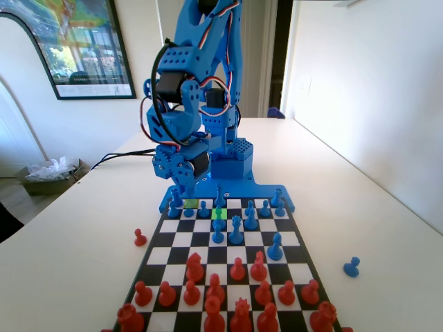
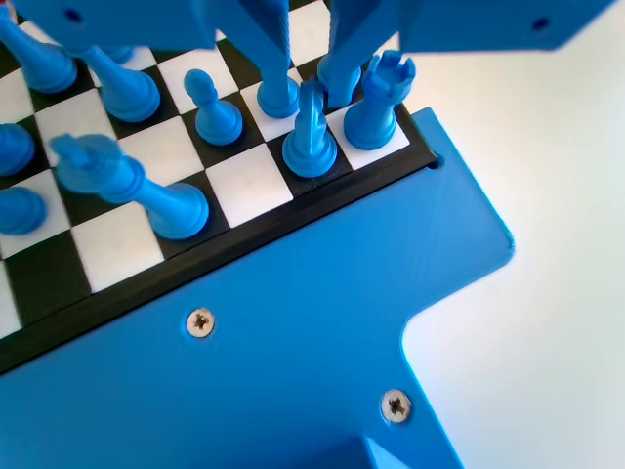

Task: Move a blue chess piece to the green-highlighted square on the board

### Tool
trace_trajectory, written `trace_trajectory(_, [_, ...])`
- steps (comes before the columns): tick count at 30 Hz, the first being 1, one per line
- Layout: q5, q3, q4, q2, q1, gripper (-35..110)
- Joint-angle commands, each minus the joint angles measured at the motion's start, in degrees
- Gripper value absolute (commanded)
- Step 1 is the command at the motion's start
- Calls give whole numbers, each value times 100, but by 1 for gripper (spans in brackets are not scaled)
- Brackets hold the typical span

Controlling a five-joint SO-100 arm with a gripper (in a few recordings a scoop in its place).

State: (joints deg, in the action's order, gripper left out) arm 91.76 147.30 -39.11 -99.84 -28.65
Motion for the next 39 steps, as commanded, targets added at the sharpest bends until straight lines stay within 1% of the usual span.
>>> trace_trajectory(1, [132, 0, -26, -53, -114, 8])
trace_trajectory(23, [272, 220, 272, 26, -141, 8])
trace_trajectory(33, [378, 246, 290, 53, -123, 1])
trace_trajectory(39, [378, 246, 308, 62, -105, 1])
